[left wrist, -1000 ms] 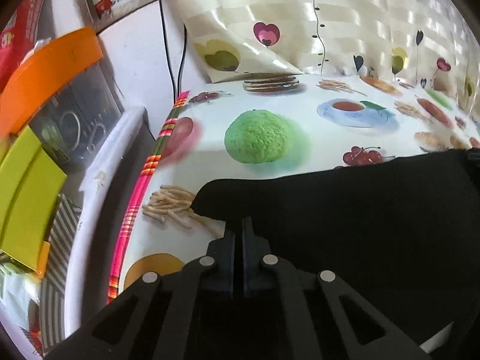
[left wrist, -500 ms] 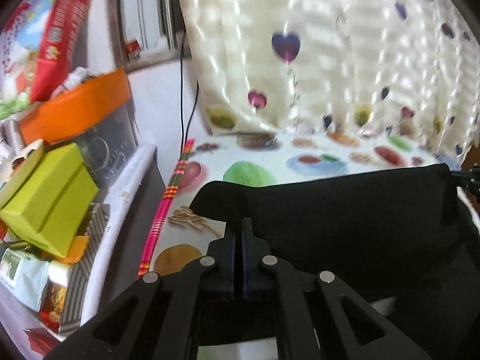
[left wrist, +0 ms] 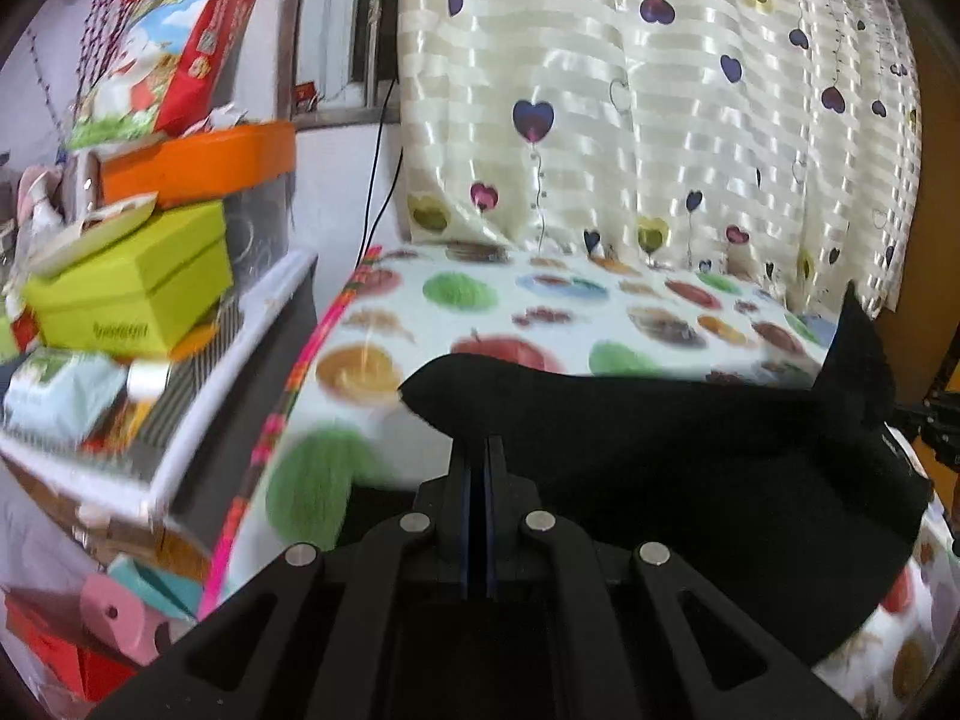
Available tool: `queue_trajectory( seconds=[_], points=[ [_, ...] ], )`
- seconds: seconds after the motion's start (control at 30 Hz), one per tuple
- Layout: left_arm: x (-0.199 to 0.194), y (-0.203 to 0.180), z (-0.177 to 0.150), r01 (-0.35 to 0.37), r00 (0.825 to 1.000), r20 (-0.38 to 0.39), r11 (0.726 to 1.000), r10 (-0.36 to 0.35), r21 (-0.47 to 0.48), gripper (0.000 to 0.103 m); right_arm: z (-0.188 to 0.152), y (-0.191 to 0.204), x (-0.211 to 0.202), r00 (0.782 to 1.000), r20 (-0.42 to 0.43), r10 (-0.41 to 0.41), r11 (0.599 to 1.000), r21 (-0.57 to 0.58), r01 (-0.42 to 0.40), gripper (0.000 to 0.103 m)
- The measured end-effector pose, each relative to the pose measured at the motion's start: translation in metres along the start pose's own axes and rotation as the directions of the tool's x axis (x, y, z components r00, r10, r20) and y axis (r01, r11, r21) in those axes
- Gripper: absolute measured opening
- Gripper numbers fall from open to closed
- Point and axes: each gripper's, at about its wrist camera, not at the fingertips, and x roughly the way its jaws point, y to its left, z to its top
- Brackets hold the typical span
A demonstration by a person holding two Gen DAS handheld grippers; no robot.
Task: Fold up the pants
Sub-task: 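Lift the waistband with both grippers and fold it over toward the hem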
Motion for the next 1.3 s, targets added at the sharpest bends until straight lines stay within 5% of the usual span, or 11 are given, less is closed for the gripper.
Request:
queue_trajectory(
  seconds=[0.33, 0.37, 0.5, 0.57, 0.77, 1.3],
  points=[
    [-0.026, -0.002, -0.061, 0.020, 0.995, -0.094, 0.996, -0.028, -0.088, 0.009, -0.069, 0.005, -0.006, 0.995, -0.096, 0.033, 0.986, 0.165, -0.017, 0.004],
    [-0.030, 0.000, -0.064, 0.013, 0.995, -0.092, 0.994, -0.023, -0.108, 0.013, -0.071, 0.004, -0.008, 0.995, -0.095, 0.034, 0.982, 0.186, -0.016, 0.007],
    [-0.043, 0.004, -0.073, 0.028, 0.996, -0.080, 0.979, -0.045, -0.202, 0.035, -0.074, -0.006, -0.009, 0.996, -0.082, 0.035, 0.958, 0.287, -0.010, 0.053],
    [-0.047, 0.002, -0.072, 0.063, 0.994, -0.067, 0.965, -0.082, -0.253, 0.047, -0.073, -0.020, -0.010, 0.997, -0.052, 0.052, 0.920, 0.391, -0.027, 0.054],
    [-0.037, 0.003, -0.075, 0.153, 0.979, -0.057, 0.883, -0.198, -0.443, 0.056, -0.067, -0.058, -0.006, 0.998, 0.002, 0.070, 0.810, 0.584, -0.058, 0.054],
    [-0.031, -0.016, -0.078, 0.192, 0.965, -0.033, 0.791, -0.258, -0.581, 0.065, -0.031, -0.094, 0.029, 1.000, -0.007, 0.014, 0.762, 0.648, -0.006, 0.054]
  ],
)
